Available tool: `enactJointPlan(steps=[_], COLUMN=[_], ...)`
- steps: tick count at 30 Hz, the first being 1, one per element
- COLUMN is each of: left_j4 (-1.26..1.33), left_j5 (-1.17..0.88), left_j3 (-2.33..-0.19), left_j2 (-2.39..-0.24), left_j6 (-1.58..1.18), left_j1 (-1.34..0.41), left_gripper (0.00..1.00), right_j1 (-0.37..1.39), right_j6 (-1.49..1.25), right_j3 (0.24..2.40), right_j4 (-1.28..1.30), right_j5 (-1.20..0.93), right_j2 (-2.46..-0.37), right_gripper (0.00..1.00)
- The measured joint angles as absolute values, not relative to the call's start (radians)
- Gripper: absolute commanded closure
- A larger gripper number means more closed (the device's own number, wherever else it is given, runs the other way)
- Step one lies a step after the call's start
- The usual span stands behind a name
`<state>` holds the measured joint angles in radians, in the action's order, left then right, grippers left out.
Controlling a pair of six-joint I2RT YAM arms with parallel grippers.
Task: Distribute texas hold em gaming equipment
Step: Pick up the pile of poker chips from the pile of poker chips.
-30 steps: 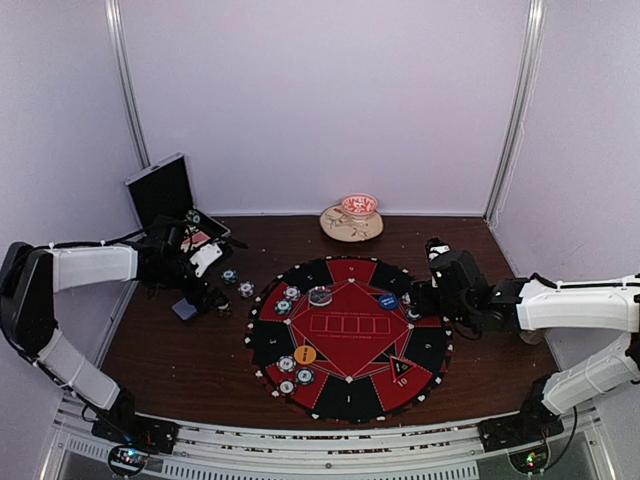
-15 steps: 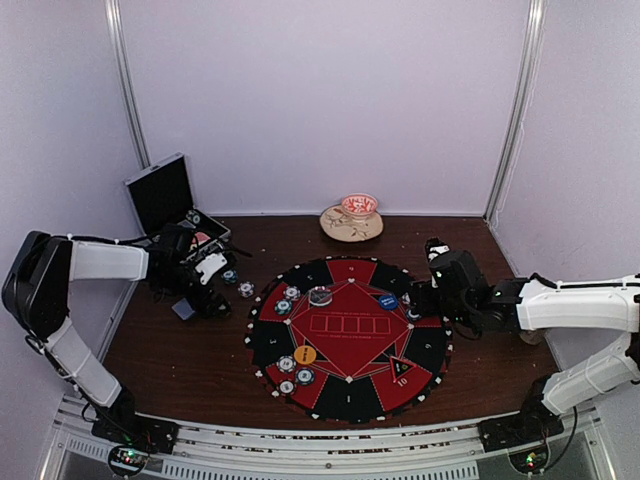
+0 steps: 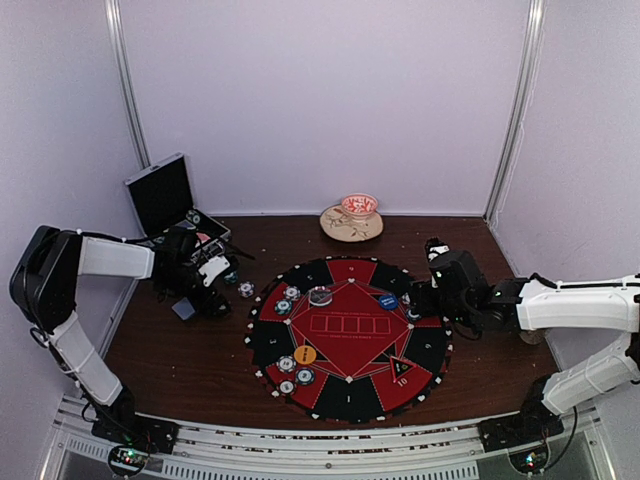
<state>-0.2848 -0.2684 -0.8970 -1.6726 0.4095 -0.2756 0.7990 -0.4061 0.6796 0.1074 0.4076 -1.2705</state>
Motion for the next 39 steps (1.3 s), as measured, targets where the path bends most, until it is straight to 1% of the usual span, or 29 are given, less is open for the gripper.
enactJointPlan(steps=[6,11,13,18,34,39], left_j4=[-0.287,-0.286,-0.286,-0.287,-0.289,-0.290], left_j5=[-0.274,-0.277,-0.278,-0.287,-0.296,-0.300], left_j3=[-0.904,-0.909,-0.909,-0.911,-0.913,-0.913], left_j2=[-1.696,-1.707,-1.708,-1.710,-1.721,-1.721], left_j6=[0.413,0.414,0.414,0.417,0.421,0.422], left_j1=[-0.276,-0.276,-0.276,-0.276,-0.276,-0.276], left_gripper=[0.28,0.33,0.37,0.41,0.43,0.51], right_j1=[0.799,0.799,0.799,0.799,0.799,0.799], right_j6=[-0.406,-0.406,-0.406,-0.406,-0.403,-0.403], right_j3=[0.680,0.680,0.680,0.680,0.680,0.680], right_j4=[0.107,0.107,0.107,0.107,0.107,0.107], right_j5=[0.408,0.408,0.408,0.408,0.408,0.408], right_j2=[-1.271,-1.271,-1.271,-1.271,-1.271,-1.271], right_gripper=[0.23,0.23,0.23,0.23,0.23,0.23])
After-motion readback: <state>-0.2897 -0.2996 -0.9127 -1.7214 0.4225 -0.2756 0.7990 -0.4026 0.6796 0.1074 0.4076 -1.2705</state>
